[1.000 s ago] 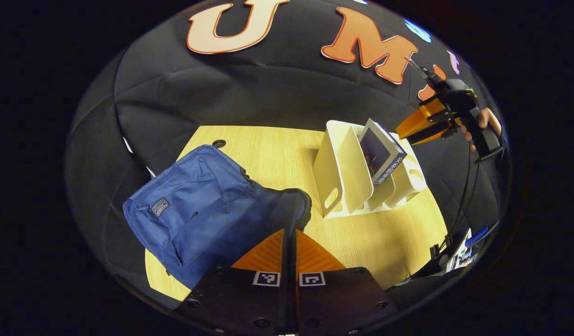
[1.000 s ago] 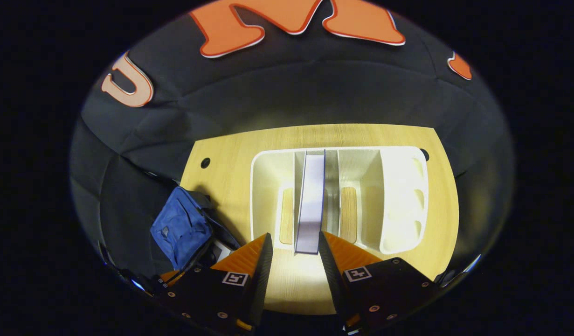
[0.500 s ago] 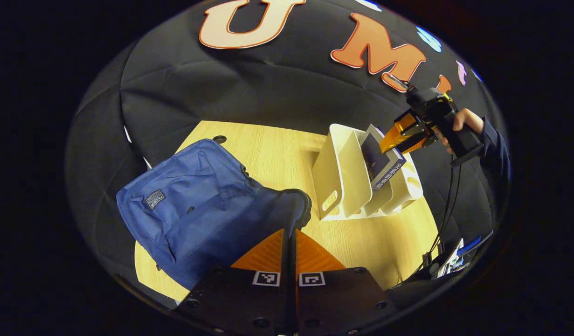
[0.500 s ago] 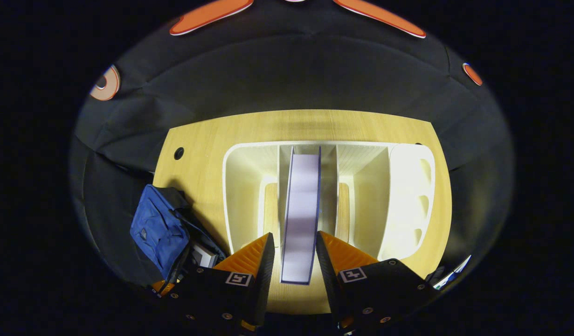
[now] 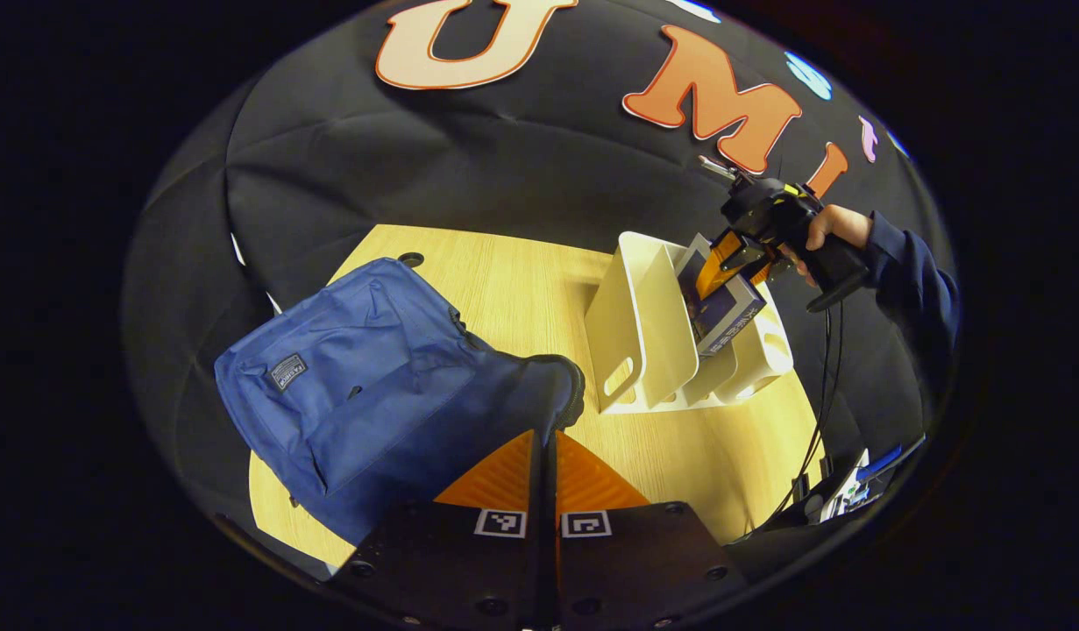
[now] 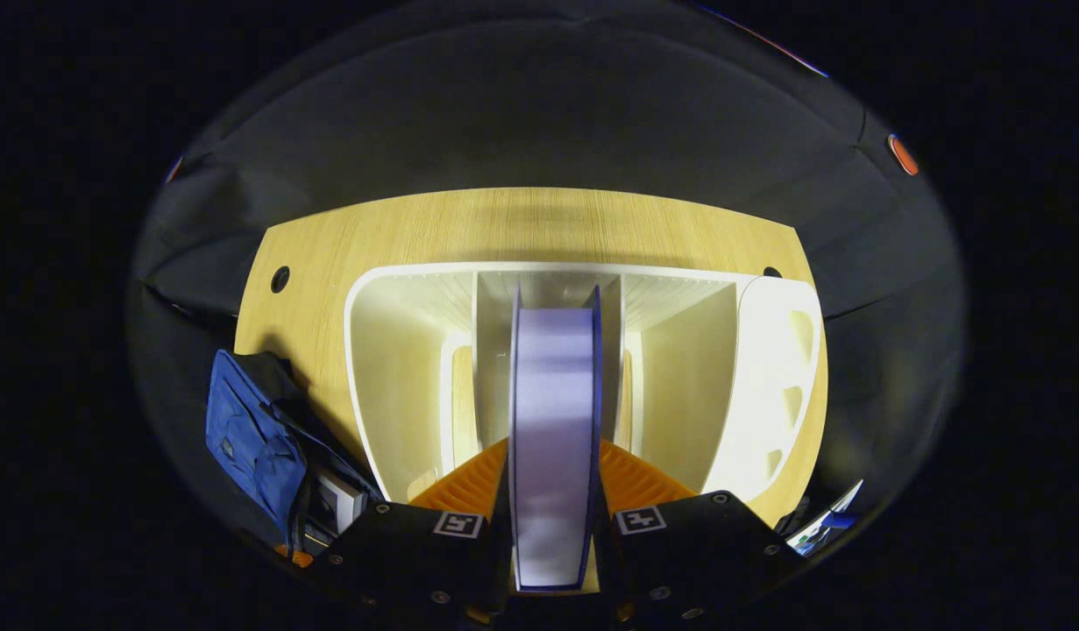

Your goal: Open the schoolbag, grab two books from the bookshelf and put them into the schoolbag.

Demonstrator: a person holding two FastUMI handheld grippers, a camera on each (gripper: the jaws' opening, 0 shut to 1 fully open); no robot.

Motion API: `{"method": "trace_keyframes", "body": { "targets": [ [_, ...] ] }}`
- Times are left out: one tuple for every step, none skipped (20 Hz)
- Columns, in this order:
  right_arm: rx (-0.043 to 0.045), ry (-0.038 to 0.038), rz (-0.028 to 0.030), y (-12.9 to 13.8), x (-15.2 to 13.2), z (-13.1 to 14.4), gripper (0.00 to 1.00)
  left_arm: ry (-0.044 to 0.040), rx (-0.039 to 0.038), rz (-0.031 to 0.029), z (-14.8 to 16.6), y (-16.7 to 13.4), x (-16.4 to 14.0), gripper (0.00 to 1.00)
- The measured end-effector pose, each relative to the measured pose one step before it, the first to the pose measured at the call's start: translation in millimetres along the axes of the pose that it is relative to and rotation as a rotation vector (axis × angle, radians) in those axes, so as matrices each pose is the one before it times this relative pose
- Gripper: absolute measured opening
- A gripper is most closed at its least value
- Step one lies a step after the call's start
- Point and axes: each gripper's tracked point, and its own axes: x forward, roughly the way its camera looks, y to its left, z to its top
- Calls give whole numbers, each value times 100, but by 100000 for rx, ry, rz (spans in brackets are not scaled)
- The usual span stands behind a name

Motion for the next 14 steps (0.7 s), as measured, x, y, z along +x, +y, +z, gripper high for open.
{"method": "trace_keyframes", "body": {
  "targets": [
    [-751,405,-105,-50,-81,-148,40,-86,-45,-89,-141,41,48,0],
    [-1085,35,-306,-251,-27,-72,38,154,-234,-87,-63,-15,71,1],
    [-514,129,857,17,-370,-245,38,54,-220,-93,2,-76,-44,1],
    [-172,-202,2204,189,-514,-18,37,74,-120,-2,74,23,79,1],
    [414,182,2650,93,-690,-186,37,-109,-27,-25,-55,4,19,1],
    [540,-234,2339,103,-923,-99,37,-230,9,59,162,58,24,1],
    [230,-886,1781,-75,-962,-10,37,200,157,64,-95,25,-35,1],
    [-326,-1508,900,-186,-950,214,37,-217,121,199,100,-53,-38,1],
    [-442,-1570,237,-304,-1107,66,37,37,190,-65,-32,2,32,1],
    [-843,-1752,302,-198,-1040,82,36,-183,127,143,100,-1,44,0],
    [-923,-1379,447,-73,-965,84,36,435,42,-27,-100,-5,87,1],
    [-1146,-1283,666,-37,-949,-13,36,-248,141,19,76,-82,-108,1],
    [-1069,-1190,669,-84,-1099,-200,36,37,-15,-25,14,65,-14,1],
    [-1331,-1213,632,-18,-1046,-198,41,-455,-56,55,158,43,-77,1]
  ]
}}
